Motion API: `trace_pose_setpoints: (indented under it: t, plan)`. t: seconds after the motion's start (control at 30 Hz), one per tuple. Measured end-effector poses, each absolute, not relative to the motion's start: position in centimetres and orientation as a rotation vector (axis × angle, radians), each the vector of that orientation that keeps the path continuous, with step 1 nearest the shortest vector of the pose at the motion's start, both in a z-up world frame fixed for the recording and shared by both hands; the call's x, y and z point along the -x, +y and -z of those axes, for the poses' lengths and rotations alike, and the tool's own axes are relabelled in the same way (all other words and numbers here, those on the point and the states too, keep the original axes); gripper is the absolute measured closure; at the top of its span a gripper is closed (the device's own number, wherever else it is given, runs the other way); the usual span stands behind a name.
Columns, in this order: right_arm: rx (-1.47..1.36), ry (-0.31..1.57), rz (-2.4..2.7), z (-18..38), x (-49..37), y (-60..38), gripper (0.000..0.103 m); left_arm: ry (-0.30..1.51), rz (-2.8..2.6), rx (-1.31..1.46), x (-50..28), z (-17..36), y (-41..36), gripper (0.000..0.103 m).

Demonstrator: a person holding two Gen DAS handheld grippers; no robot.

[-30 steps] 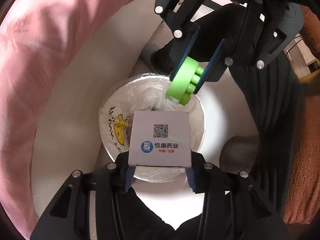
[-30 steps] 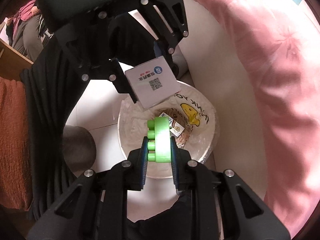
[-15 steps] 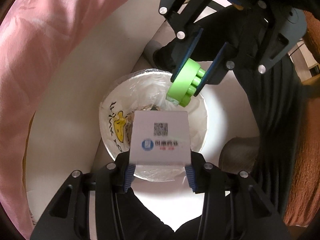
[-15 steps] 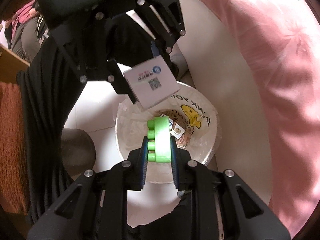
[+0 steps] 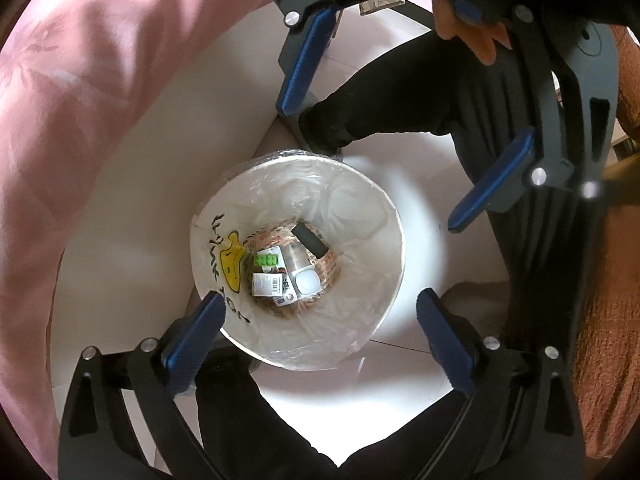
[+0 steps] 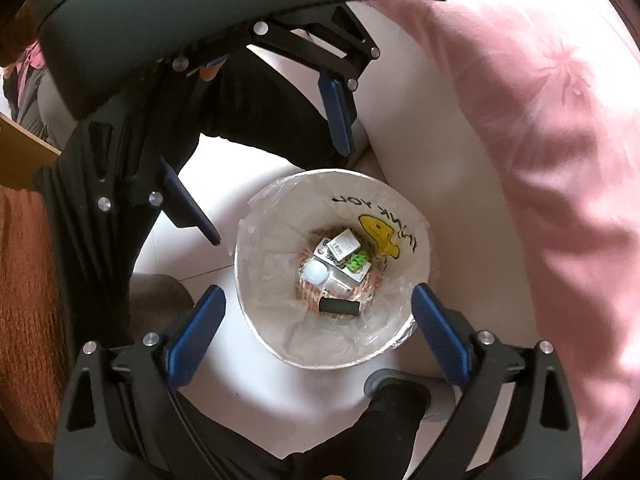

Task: Collect trash
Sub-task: 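Open both tools to drop the box and brick into the bowl, then move both open tools back over the bed toward the red and green blocks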

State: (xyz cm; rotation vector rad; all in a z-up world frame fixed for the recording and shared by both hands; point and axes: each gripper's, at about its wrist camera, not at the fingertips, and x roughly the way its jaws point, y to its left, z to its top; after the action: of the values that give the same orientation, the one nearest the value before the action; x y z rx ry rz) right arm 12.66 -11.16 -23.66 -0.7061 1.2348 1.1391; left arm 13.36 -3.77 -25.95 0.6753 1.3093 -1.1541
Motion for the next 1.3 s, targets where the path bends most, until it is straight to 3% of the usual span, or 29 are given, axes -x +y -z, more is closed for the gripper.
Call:
trace_pose_setpoints:
  t: [0.63,1.3]
  plan:
    - [0.733,1.198,-1.069,21.3,-12.3,-12.0,0.008,1.261,1.143,-0.722,-13.0,23.8,-4.0,0.005]
    - [0.735,1.073,-0.936,13.4,-13.4,-16.8,0.007,1.060,1.105,-0.707,-13.7,15.5,-6.0,0.005]
